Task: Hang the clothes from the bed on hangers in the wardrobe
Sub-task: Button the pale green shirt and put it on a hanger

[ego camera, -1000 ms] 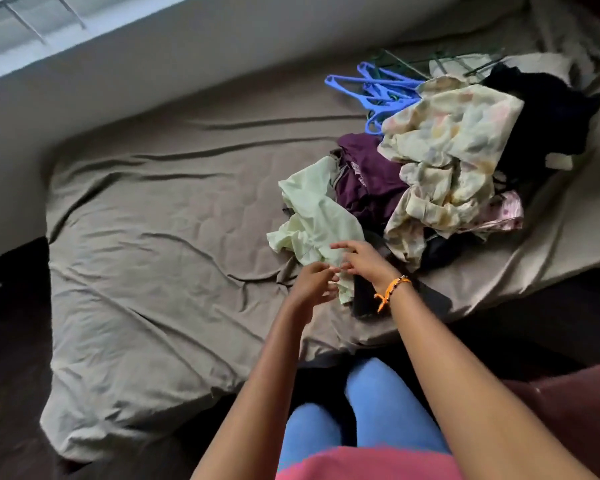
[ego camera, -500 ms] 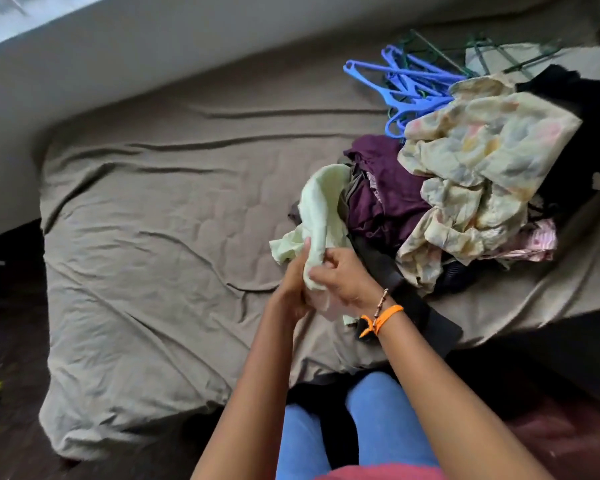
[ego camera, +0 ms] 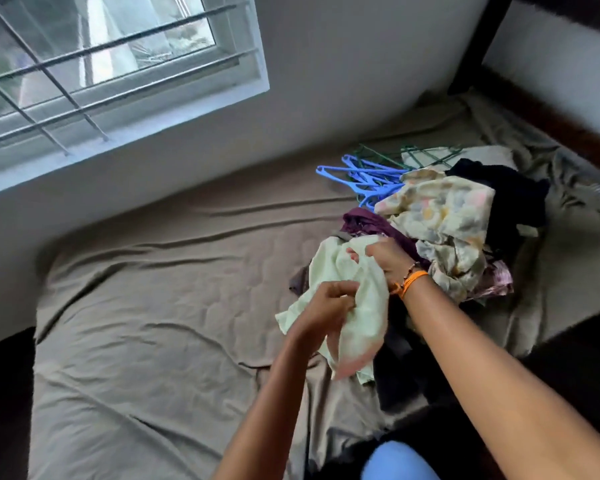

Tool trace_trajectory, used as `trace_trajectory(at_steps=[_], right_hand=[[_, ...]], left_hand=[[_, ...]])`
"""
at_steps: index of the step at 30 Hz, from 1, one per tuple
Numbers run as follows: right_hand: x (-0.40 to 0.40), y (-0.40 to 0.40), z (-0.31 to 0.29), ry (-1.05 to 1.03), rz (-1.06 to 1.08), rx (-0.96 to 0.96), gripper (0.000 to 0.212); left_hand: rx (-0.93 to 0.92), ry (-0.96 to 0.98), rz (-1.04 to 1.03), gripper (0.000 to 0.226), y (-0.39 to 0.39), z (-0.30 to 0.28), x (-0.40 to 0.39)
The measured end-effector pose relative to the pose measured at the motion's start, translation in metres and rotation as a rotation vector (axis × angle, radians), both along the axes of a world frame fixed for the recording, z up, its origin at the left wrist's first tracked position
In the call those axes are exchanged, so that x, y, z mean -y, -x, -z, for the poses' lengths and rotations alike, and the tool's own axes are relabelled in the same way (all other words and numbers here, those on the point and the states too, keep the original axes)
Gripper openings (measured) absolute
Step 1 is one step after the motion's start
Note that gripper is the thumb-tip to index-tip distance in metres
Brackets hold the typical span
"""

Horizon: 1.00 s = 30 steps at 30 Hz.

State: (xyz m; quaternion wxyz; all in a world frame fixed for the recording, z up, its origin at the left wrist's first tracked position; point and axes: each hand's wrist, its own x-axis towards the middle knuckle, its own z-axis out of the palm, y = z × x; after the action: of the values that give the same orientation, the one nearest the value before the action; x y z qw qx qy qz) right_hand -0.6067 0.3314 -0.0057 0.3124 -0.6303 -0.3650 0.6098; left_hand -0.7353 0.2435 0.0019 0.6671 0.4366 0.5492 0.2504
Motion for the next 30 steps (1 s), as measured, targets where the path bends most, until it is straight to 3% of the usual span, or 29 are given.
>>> trace_trajectory(at_steps=[2,4,7,9,11,14,16,19,24,27,29,30], right_hand=[[-0.012,-0.004,-0.020,-0.139,0.129,-0.031,0.022],[-0.021,-0.006,-0.055,-0.290,0.111,-0.040,0.019],[-0.031,-0.006,-0.107,-0.519,0.131,-0.085,0.026],[-0.037,-0.005,-0.148,-0.639,0.246,-0.227,0.039],[-0.040,-0.006,-0.197,-0.761,0.337,-0.343,0.037],[-0.029,-0.009,-0.282,-0.910,0.371,-0.577,0.047],[-0.015,-0.009,-0.326,-0.992,0.320,-0.738,0.053],[0.009,-0.020,-0.356,-1.045,0.282,-0.804,0.054],[0.038,-0.050,-0.357,-1.042,0.544,-0.688,0.031],[0.053,-0.066,-0.367,-1.090,0.576,-0.559,0.027],[0.052,-0.085,-0.369,-1.051,0.532,-0.303,0.023],[0.049,-0.098,-0.368,-1.012,0.517,0.003,0.020]], left_hand=[[0.006,0.003,0.035,0.037,0.011,-0.001,0.003],[-0.017,-0.016,0.066,0.032,0.022,-0.001,-0.005],[-0.124,-0.103,-0.103,0.030,0.027,-0.011,-0.032],[-0.177,-0.224,-0.182,0.057,0.026,-0.029,-0.054],[-0.289,-0.353,-0.144,0.086,0.025,-0.058,-0.075],[-0.402,-0.507,-0.070,0.103,0.016,-0.104,-0.098],[-0.360,-0.588,-0.081,0.091,0.006,-0.129,-0.112],[-0.257,-0.682,-0.164,0.013,-0.012,-0.167,-0.135],[-0.289,-0.660,-0.029,0.043,-0.031,-0.203,-0.143],[-0.238,-0.697,-0.089,0.058,-0.050,-0.211,-0.140],[-0.279,-0.747,-0.141,0.051,-0.060,-0.228,-0.134],[-0.278,-0.782,-0.178,0.052,-0.064,-0.237,-0.135]])
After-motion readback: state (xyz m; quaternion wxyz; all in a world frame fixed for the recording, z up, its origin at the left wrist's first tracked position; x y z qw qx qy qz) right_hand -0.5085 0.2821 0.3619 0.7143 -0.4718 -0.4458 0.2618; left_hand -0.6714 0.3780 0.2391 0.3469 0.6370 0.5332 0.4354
